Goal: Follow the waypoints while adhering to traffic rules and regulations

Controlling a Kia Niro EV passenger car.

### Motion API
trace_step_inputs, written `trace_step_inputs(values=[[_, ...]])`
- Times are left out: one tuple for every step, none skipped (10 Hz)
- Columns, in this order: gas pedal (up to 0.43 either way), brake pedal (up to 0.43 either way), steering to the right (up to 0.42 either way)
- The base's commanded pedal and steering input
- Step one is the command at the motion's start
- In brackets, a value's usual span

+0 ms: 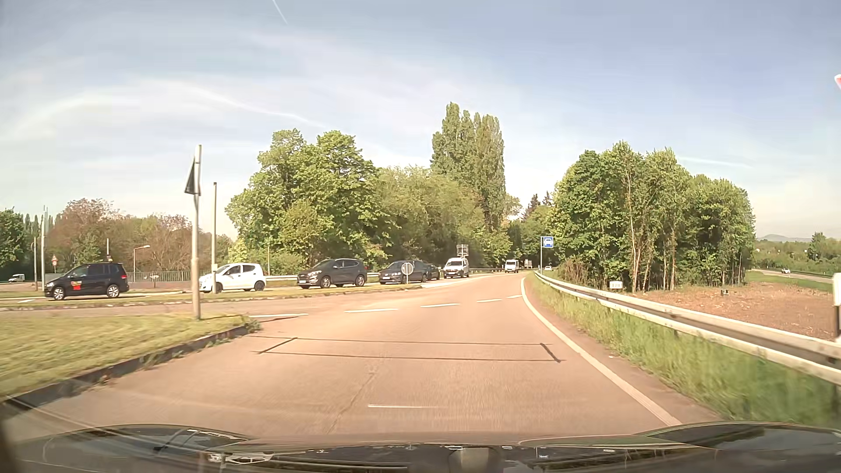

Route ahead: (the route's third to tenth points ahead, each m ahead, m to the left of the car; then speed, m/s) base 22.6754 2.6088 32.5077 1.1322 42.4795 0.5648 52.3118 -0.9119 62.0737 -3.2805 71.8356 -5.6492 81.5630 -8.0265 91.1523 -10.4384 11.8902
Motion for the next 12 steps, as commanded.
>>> trace_step_inputs(values=[[0.028, 0.000, 0.034], [0.028, 0.000, 0.034], [0.028, 0.000, 0.033], [0.028, 0.000, 0.031], [0.028, 0.000, 0.029], [0.028, 0.000, 0.028], [0.028, 0.000, 0.026], [0.028, 0.000, 0.026], [0.028, 0.000, 0.025], [0.028, 0.000, 0.025], [0.028, 0.000, 0.024], [0.028, 0.000, 0.023]])
